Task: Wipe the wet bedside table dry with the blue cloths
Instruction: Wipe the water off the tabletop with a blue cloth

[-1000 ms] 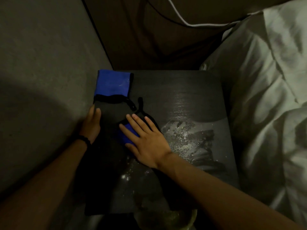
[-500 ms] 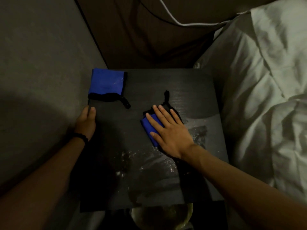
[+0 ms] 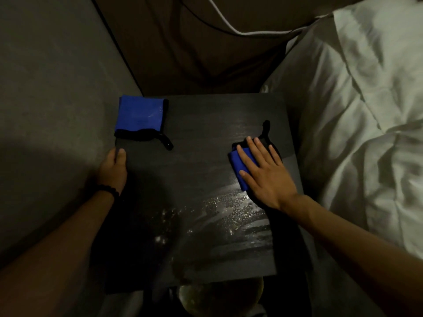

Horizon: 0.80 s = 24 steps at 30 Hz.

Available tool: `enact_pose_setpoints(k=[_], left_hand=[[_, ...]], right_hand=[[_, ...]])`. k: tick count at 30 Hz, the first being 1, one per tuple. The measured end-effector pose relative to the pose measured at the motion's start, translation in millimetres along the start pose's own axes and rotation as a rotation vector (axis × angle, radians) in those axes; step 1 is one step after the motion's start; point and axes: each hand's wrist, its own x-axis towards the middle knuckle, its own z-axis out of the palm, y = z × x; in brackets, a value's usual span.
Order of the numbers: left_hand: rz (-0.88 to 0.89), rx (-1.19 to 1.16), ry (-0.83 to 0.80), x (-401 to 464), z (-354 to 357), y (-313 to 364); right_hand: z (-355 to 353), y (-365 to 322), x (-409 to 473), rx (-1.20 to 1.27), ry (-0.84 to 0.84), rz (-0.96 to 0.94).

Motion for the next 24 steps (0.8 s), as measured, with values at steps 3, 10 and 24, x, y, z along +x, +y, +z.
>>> enact_pose_setpoints(k=[3,10,24], left_hand=[[0.004,-0.005,0.005,1,0,0],[0.086,0.027,0.036,-1,5,2],[0.267,0.213,0.176,1,7,-6]], right_hand=[[1,13,-7,-0.003,0.012,0.043],[5,28,-20,0.02,0.039,0.129],[15,17,-34,0.074,0.076,0.279]])
